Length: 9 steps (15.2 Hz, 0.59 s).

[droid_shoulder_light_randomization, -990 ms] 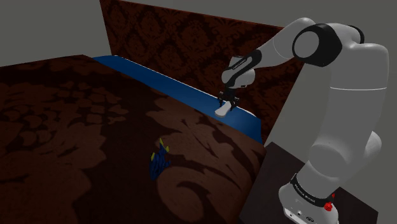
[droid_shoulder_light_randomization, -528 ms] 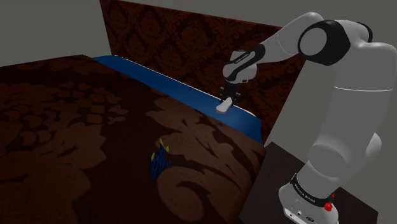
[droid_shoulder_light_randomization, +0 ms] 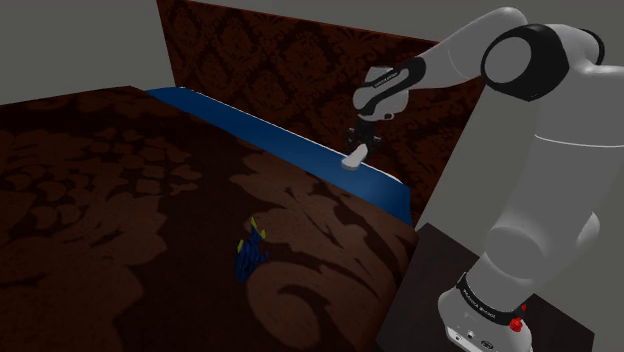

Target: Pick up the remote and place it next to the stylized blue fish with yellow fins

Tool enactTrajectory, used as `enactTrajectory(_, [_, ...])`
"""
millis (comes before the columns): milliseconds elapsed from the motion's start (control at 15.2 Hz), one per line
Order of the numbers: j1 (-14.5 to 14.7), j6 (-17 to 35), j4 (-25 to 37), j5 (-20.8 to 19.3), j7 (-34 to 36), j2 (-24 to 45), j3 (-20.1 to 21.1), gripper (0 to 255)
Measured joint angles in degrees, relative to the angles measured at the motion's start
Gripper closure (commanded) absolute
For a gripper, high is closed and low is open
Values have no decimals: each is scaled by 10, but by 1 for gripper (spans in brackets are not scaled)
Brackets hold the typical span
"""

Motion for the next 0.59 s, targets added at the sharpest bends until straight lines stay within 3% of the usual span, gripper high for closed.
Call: enactTrajectory(594, [2,-61,28,-4,5,-33,-1,255])
